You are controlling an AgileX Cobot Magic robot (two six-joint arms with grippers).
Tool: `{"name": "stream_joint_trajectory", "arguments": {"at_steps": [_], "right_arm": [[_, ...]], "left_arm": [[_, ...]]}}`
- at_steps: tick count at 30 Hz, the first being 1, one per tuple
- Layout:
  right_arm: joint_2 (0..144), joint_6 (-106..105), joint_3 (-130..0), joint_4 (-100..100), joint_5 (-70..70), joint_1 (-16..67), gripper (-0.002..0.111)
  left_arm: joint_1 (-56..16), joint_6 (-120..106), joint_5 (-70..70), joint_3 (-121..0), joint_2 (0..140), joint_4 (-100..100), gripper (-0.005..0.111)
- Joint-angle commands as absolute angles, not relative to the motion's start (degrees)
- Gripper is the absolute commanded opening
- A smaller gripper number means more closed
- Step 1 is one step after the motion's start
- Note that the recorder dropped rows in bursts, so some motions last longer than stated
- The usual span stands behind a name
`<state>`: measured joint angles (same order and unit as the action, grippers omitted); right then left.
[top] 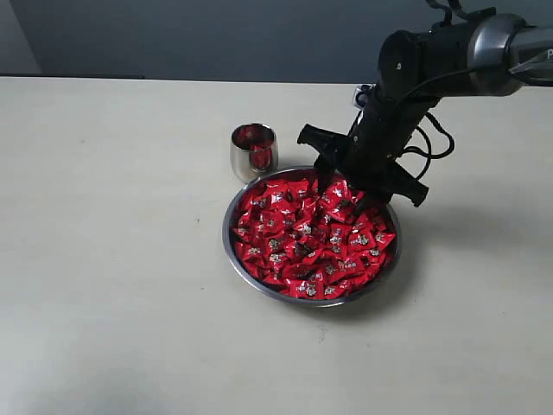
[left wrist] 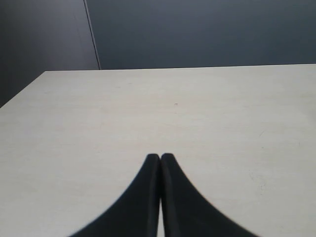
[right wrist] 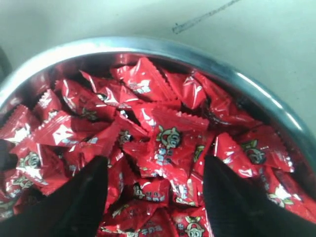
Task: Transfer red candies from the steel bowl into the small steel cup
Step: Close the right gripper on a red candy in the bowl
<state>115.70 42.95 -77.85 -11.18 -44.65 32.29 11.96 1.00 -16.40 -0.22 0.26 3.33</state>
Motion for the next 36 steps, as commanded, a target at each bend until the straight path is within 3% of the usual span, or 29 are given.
{"name": "stream_joint_trajectory", "arguments": {"at_steps": [1,19,27,31,36], "right_arm": [[115.68,43.65,-78.14,-10.98,-44.24,32.05,0.055],[118.21,44.67,-78.14,-11.89,-41.37,32.05,0.055],[118.21,42.03,-78.14,-11.66,-41.60,32.05,0.013],[118.21,41.90,-78.14,-11.66,-41.85,32.05,0.004],[118.21,41.87,-78.14,-11.66,-42.10,32.05,0.003]], "left_arm": [[11.65,1.15,-16.30,0.00,0.00,3.66,0.000],[11.65,1.15,-16.30,0.00,0.00,3.66,0.000],[11.65,1.15,-16.30,0.00,0.00,3.66,0.000],[11.65,1.15,-16.30,0.00,0.00,3.66,0.000],[11.65,1.15,-16.30,0.00,0.00,3.66,0.000]]}}
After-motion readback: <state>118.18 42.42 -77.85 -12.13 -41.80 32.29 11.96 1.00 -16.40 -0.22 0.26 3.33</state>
